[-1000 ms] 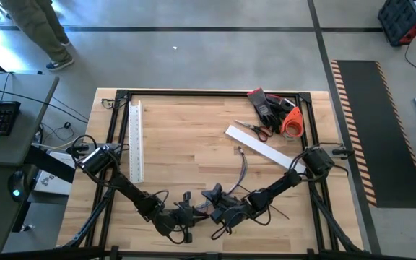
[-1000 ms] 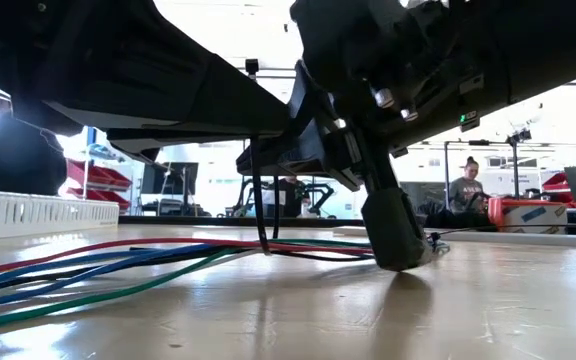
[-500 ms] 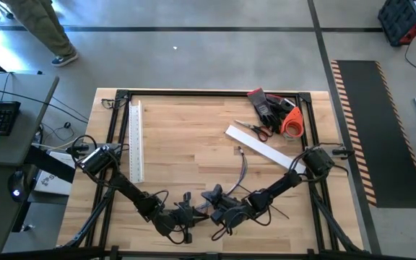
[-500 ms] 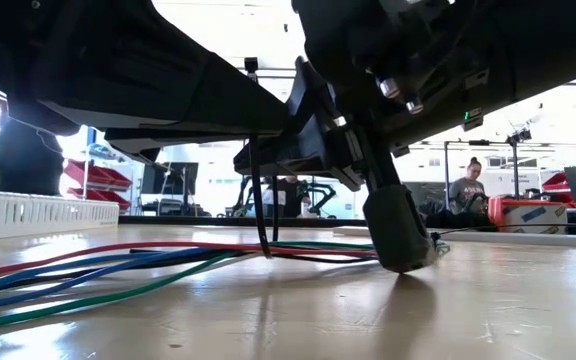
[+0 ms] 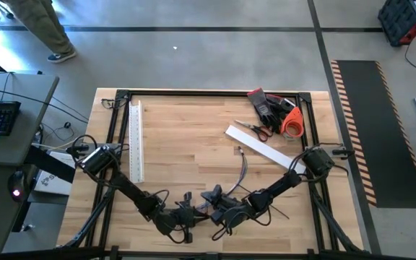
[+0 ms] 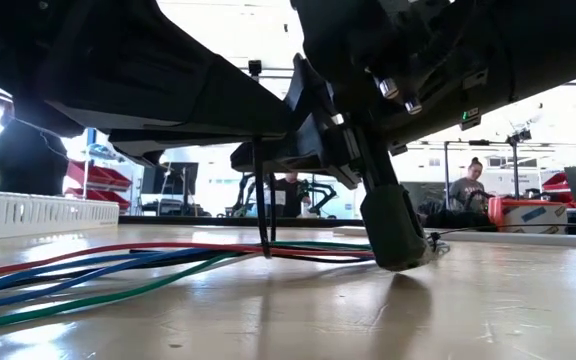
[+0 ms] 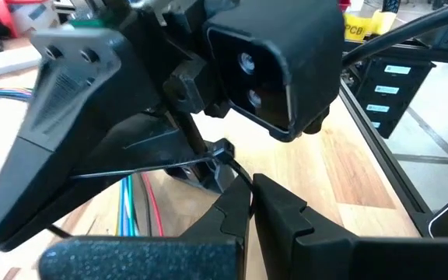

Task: Ziptie cables
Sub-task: Wrap the zip tie on the cable

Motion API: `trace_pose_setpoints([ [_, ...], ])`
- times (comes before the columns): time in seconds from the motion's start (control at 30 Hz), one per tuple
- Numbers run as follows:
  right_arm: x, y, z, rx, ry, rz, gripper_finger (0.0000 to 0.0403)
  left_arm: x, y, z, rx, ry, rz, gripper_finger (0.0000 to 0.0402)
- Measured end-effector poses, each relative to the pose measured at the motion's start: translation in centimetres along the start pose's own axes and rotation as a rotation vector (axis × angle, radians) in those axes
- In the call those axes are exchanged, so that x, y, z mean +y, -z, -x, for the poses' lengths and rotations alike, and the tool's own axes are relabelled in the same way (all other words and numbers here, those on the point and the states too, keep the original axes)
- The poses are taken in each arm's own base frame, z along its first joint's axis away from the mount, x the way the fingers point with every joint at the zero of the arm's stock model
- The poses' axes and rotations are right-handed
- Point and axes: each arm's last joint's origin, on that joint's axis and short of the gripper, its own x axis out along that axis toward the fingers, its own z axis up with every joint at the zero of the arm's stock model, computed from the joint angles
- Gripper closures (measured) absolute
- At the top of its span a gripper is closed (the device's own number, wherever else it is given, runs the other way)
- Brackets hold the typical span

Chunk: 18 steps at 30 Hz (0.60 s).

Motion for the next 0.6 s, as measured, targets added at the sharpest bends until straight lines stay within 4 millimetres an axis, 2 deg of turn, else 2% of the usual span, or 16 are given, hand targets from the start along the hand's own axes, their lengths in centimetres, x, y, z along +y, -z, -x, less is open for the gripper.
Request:
trace_pose_setpoints([
  [0.6, 0.03, -0.36, 0.32, -0.022, 0.004, -0.072, 0.0403, 0.31, 0.26, -0.17, 0.028, -0.012, 0.020, 0.0402],
])
